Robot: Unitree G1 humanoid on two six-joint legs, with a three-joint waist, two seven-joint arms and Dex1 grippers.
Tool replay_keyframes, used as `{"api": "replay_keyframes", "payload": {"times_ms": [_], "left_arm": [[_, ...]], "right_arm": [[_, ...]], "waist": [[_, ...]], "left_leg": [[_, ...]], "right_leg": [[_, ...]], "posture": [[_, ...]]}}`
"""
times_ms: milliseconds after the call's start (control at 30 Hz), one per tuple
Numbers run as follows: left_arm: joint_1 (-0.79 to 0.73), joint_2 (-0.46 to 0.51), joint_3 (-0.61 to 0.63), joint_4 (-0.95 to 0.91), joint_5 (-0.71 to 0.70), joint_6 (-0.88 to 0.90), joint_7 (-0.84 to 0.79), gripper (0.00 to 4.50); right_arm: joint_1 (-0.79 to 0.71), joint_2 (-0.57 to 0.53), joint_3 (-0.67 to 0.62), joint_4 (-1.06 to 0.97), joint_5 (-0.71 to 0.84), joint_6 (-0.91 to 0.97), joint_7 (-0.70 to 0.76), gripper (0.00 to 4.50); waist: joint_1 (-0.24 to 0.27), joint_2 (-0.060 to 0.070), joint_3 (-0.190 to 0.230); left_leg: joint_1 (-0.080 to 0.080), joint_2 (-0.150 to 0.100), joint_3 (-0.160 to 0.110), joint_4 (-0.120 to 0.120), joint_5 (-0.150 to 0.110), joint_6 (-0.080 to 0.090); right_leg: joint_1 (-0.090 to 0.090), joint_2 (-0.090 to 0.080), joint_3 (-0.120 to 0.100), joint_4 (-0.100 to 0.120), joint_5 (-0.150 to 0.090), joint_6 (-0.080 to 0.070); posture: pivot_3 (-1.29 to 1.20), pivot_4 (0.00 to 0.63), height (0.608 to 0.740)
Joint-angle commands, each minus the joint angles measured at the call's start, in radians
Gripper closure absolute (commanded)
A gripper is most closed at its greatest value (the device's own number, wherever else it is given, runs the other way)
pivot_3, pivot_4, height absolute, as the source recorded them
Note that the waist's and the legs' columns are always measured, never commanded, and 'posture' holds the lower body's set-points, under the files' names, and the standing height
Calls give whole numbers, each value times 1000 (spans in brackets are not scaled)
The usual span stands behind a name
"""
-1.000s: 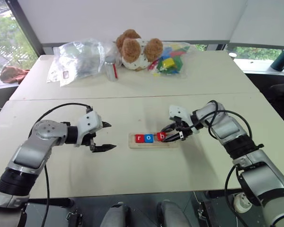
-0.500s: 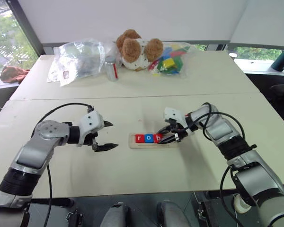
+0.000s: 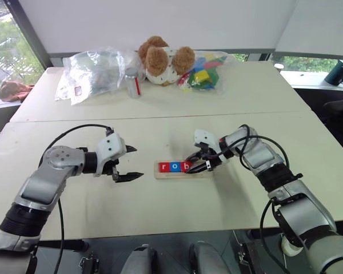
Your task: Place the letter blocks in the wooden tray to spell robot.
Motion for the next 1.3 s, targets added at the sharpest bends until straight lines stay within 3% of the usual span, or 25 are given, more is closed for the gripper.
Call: {"api": "replay_keyframes", "payload": {"times_ms": [33,200,567,867,1300], "left_arm": [[-1,-2,19,-20,-5,-13,5,0],[-6,-9,15,-7,-2,-19,4,0],[-9,-14,14,-12,-6,-12,1,0],[-26,-17,11,0,-2,-10,-6,0],[-8,-20,17,-20,-7,7,13,0]], "right_arm": [[-17,1,-11,-7,-4,4,-10,2331],[-25,1,-42,-38,11,26,-39,27],[44,-88,-126,-340,88,208,-79,27],[-22,-92,-76,-59,-59,-39,-197,27],[-93,-6,-63,135,-89,-155,-210,27]], "waist": [[0,0,0],[0,0,0],[4,0,0],[2,0,0],[2,0,0]], "left_leg": [[0,0,0,0,0,0],[1,0,0,0,0,0],[-1,0,-1,0,0,-1],[0,0,0,0,0,-1],[0,0,0,0,1,-1]], "right_leg": [[0,0,0,0,0,0],[0,0,0,1,0,0],[-1,0,0,2,0,0],[-1,0,0,1,0,0],[-1,0,0,1,0,0]], "posture": [[0,150,740],[0,150,740],[0,150,740],[0,150,740],[0,150,740]]}}
